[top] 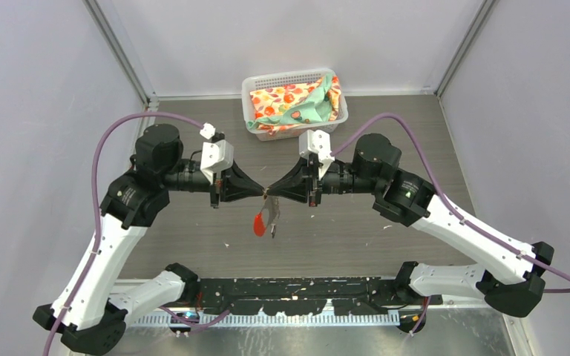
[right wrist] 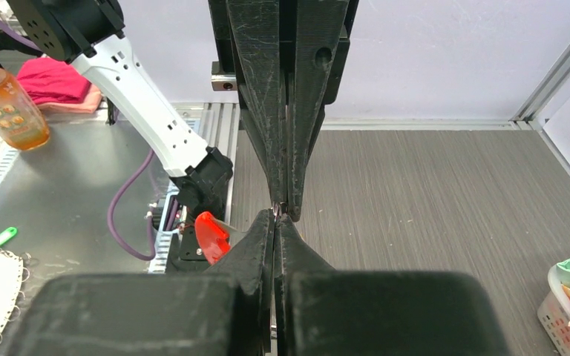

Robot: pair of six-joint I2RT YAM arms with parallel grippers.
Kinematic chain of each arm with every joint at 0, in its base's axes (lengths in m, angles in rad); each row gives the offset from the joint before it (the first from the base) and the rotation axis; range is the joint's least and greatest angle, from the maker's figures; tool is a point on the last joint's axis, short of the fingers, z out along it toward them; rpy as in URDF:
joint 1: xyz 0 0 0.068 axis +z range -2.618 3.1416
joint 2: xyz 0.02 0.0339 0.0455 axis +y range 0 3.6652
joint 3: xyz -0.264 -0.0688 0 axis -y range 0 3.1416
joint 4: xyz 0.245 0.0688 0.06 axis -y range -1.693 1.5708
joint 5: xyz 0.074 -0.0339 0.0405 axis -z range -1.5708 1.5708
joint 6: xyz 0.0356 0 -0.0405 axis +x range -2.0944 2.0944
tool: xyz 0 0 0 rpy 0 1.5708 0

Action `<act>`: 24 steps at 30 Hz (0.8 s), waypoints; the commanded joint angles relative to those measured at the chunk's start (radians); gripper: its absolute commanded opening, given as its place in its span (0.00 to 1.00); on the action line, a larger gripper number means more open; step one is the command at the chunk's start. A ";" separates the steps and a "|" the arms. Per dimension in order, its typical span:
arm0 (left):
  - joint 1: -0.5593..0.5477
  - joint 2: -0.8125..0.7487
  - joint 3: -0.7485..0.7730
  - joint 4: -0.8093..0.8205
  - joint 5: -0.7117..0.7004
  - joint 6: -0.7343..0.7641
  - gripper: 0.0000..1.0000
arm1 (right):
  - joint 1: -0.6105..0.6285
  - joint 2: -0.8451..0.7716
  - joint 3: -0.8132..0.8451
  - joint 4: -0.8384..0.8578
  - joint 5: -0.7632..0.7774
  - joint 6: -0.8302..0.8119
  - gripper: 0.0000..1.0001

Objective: Put the keys on the keyring

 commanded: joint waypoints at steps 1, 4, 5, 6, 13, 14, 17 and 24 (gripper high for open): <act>-0.006 -0.014 -0.023 0.037 0.061 0.049 0.01 | -0.004 -0.018 -0.008 0.158 0.042 0.026 0.01; -0.011 -0.033 -0.038 0.012 0.053 0.113 0.01 | -0.003 -0.026 -0.016 0.159 0.059 0.027 0.01; -0.014 -0.038 -0.042 0.004 0.047 0.133 0.01 | -0.003 -0.027 -0.019 0.159 0.063 0.028 0.01; -0.018 -0.042 -0.047 0.000 0.041 0.147 0.01 | -0.003 -0.029 -0.020 0.158 0.066 0.030 0.01; -0.031 -0.063 -0.057 -0.029 0.005 0.212 0.01 | -0.004 -0.030 -0.019 0.182 0.066 0.034 0.01; -0.032 -0.065 -0.054 -0.034 0.003 0.217 0.01 | -0.004 -0.032 -0.018 0.173 0.063 0.033 0.01; -0.031 -0.072 -0.051 -0.044 -0.005 0.225 0.00 | -0.003 -0.035 -0.015 0.157 0.057 0.031 0.01; -0.032 -0.080 -0.051 -0.063 -0.027 0.258 0.00 | -0.003 -0.041 -0.015 0.124 0.052 0.031 0.01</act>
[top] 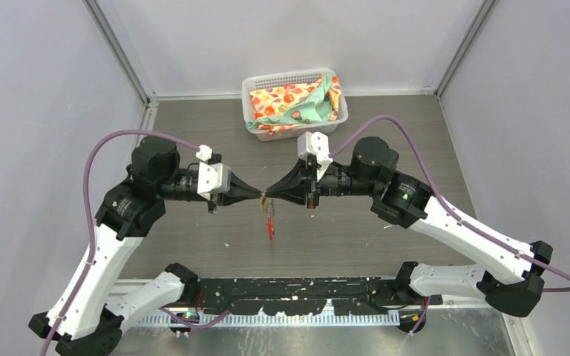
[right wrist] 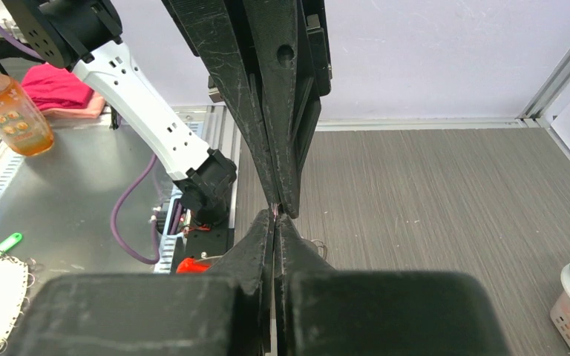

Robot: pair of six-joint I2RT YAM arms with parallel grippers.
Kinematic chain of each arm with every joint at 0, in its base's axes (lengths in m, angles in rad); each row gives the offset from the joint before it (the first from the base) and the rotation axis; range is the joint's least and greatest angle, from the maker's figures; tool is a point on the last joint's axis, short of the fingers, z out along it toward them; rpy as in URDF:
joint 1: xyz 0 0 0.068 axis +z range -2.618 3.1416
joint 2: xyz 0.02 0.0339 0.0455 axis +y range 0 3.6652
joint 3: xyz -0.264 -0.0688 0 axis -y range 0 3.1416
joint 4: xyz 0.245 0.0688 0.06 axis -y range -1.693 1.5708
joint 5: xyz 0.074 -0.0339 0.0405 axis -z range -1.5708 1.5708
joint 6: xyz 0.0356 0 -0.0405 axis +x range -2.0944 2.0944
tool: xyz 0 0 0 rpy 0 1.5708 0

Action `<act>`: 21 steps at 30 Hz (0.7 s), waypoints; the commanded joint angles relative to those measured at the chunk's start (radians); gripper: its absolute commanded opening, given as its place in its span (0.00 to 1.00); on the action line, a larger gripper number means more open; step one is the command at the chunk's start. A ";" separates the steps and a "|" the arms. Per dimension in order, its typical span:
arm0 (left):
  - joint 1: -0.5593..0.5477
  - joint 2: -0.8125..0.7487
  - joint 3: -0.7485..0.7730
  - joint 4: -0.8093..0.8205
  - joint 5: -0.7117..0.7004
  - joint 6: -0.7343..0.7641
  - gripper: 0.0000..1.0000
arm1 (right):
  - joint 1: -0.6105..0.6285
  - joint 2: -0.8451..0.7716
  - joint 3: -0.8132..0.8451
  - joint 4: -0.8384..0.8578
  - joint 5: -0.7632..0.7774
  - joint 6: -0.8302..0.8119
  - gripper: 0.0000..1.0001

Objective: Put the keys on the keyring

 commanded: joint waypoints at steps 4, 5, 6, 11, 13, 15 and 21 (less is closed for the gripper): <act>-0.010 -0.018 -0.002 -0.045 -0.008 0.039 0.00 | -0.007 -0.035 0.025 0.082 0.030 0.000 0.01; -0.010 -0.021 -0.003 -0.041 -0.015 0.042 0.01 | -0.006 -0.034 0.026 0.082 0.029 0.002 0.01; -0.010 -0.023 -0.007 -0.032 -0.022 0.043 0.01 | -0.007 -0.032 0.026 0.082 0.029 0.004 0.01; -0.012 -0.023 -0.028 -0.013 -0.011 0.038 0.00 | -0.006 -0.022 0.016 0.116 0.026 0.028 0.01; -0.021 -0.014 -0.041 0.000 0.015 0.013 0.01 | -0.006 -0.020 0.003 0.183 0.025 0.046 0.01; -0.036 -0.007 -0.057 0.032 0.028 -0.026 0.00 | -0.006 -0.014 -0.004 0.207 0.023 0.048 0.01; -0.062 -0.005 -0.055 0.058 0.024 -0.051 0.10 | -0.006 -0.019 -0.021 0.221 0.035 0.075 0.01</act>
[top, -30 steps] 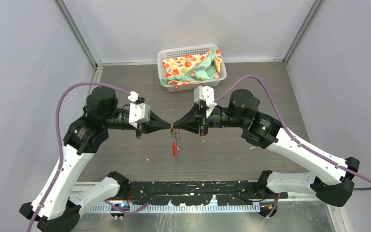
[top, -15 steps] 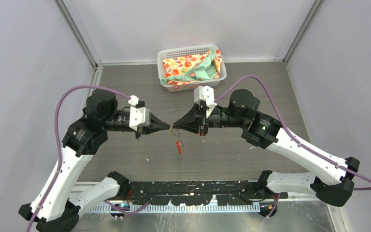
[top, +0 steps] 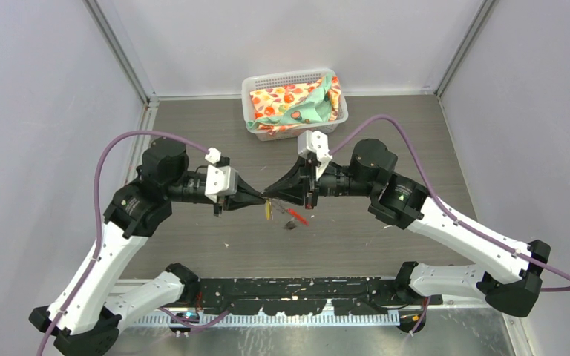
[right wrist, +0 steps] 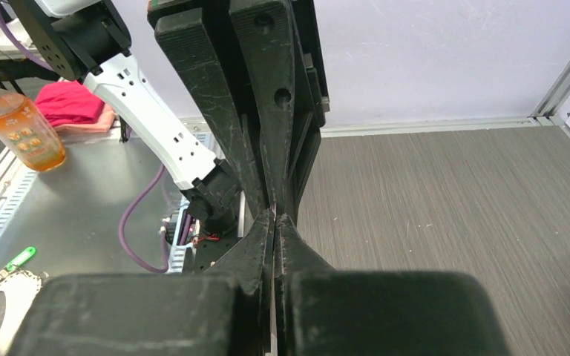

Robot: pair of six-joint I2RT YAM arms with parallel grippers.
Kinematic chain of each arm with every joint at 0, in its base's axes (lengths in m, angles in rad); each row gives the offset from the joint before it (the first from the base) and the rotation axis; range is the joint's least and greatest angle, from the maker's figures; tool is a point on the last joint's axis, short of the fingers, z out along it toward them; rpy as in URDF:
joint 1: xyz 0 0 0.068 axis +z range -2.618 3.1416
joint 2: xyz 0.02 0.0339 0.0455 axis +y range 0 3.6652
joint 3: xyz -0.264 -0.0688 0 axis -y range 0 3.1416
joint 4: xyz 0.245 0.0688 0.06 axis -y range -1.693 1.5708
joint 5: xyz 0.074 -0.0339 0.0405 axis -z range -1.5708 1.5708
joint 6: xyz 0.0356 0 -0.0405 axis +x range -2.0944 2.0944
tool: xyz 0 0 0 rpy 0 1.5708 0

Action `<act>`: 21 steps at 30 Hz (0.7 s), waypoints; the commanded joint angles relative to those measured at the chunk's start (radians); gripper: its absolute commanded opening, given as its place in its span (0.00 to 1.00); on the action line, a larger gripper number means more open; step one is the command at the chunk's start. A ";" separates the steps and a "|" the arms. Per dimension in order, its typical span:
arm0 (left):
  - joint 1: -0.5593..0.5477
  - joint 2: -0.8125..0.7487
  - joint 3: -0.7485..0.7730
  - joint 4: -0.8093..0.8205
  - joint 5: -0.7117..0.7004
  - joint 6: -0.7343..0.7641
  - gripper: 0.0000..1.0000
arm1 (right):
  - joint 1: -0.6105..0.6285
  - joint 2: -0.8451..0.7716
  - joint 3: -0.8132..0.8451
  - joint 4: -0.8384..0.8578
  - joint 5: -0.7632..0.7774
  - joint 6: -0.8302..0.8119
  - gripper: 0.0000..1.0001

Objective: Put the keys on the keyring

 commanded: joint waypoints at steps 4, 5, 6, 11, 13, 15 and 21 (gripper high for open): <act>-0.018 -0.031 0.011 0.019 0.014 -0.026 0.07 | -0.006 -0.033 0.011 0.121 0.059 -0.005 0.01; -0.018 -0.041 0.008 0.021 0.005 -0.024 0.04 | -0.006 -0.038 0.010 0.113 0.064 -0.006 0.01; -0.019 -0.050 0.005 0.021 -0.005 -0.017 0.02 | -0.006 -0.042 0.010 0.104 0.069 -0.005 0.01; -0.018 -0.082 -0.002 0.026 -0.031 -0.030 0.01 | -0.006 -0.051 0.010 0.067 0.076 -0.035 0.01; -0.018 -0.086 -0.003 0.046 -0.041 -0.072 0.12 | -0.007 -0.055 0.009 0.066 0.076 -0.035 0.01; -0.019 -0.091 -0.008 0.077 -0.060 -0.119 0.21 | -0.006 -0.061 0.005 0.066 0.080 -0.035 0.01; -0.018 -0.089 -0.079 0.169 -0.109 -0.334 0.48 | -0.007 -0.064 0.010 0.034 0.082 -0.028 0.01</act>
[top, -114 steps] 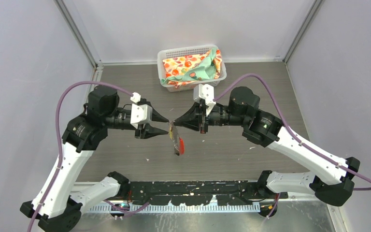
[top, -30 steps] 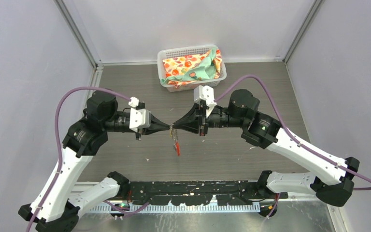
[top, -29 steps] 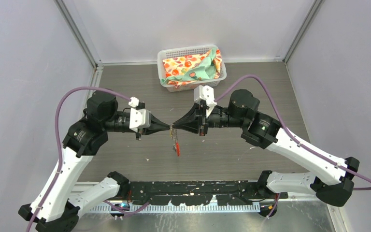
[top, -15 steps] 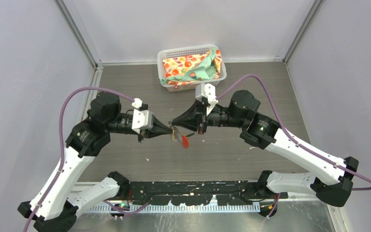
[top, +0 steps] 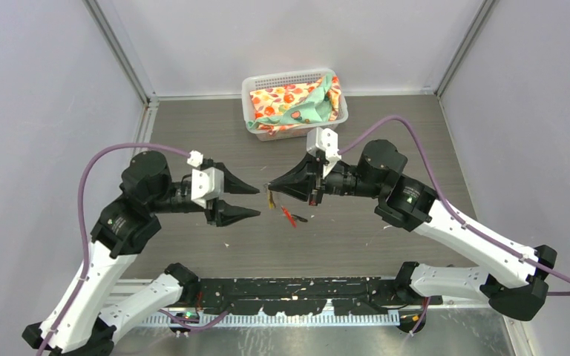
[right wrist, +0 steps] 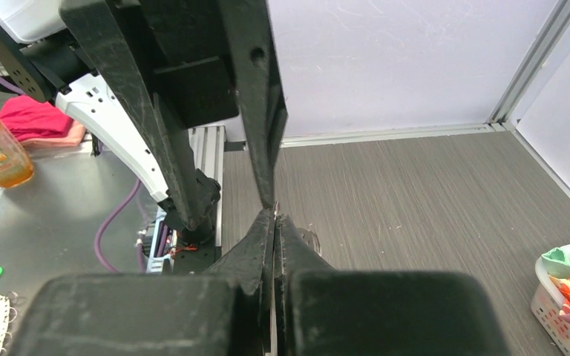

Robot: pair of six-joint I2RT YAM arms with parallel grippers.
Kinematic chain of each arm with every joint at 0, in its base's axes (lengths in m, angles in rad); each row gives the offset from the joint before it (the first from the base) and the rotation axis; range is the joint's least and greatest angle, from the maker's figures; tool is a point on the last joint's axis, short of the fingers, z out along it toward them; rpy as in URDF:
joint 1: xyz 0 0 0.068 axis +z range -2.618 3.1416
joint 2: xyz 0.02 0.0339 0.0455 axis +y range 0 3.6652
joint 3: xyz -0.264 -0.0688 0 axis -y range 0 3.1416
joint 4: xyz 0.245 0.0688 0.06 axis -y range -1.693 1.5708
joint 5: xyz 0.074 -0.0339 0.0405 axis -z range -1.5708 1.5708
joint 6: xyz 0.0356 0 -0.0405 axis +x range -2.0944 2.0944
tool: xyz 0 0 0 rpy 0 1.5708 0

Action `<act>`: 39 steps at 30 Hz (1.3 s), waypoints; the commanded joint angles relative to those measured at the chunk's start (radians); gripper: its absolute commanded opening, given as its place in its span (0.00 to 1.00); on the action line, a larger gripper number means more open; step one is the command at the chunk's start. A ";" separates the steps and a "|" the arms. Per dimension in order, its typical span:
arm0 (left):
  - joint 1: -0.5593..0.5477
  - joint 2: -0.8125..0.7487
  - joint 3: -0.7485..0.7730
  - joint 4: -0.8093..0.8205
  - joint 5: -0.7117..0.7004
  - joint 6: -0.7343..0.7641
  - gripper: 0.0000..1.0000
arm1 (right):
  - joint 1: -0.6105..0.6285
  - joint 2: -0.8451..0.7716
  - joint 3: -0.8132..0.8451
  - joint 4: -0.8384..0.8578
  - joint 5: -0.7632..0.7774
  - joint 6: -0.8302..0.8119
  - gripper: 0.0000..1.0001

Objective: Put the keys on the keyring

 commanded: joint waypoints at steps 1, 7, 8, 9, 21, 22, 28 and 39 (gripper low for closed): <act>-0.002 0.019 -0.063 0.102 -0.036 -0.210 0.51 | -0.003 -0.027 0.017 0.028 0.013 -0.006 0.01; -0.003 0.074 -0.088 0.167 -0.032 -0.384 0.59 | -0.004 -0.025 0.020 0.010 0.023 -0.015 0.01; -0.002 0.075 -0.084 0.189 -0.014 -0.397 0.59 | -0.005 -0.025 0.020 0.000 0.032 -0.018 0.01; -0.003 0.073 -0.083 0.208 0.001 -0.405 0.60 | -0.003 -0.023 0.022 -0.008 0.035 -0.023 0.01; -0.003 0.063 -0.109 0.128 -0.035 -0.168 0.13 | -0.004 -0.010 0.042 -0.040 0.051 -0.037 0.01; -0.003 0.058 -0.110 0.120 -0.043 -0.151 0.08 | -0.004 -0.008 0.046 -0.048 0.055 -0.044 0.01; -0.002 0.035 -0.069 0.082 -0.074 -0.084 0.01 | -0.004 -0.002 0.056 -0.109 0.066 -0.071 0.01; -0.002 0.051 -0.003 0.062 -0.067 -0.082 0.01 | -0.004 -0.015 0.047 -0.175 0.091 -0.088 0.05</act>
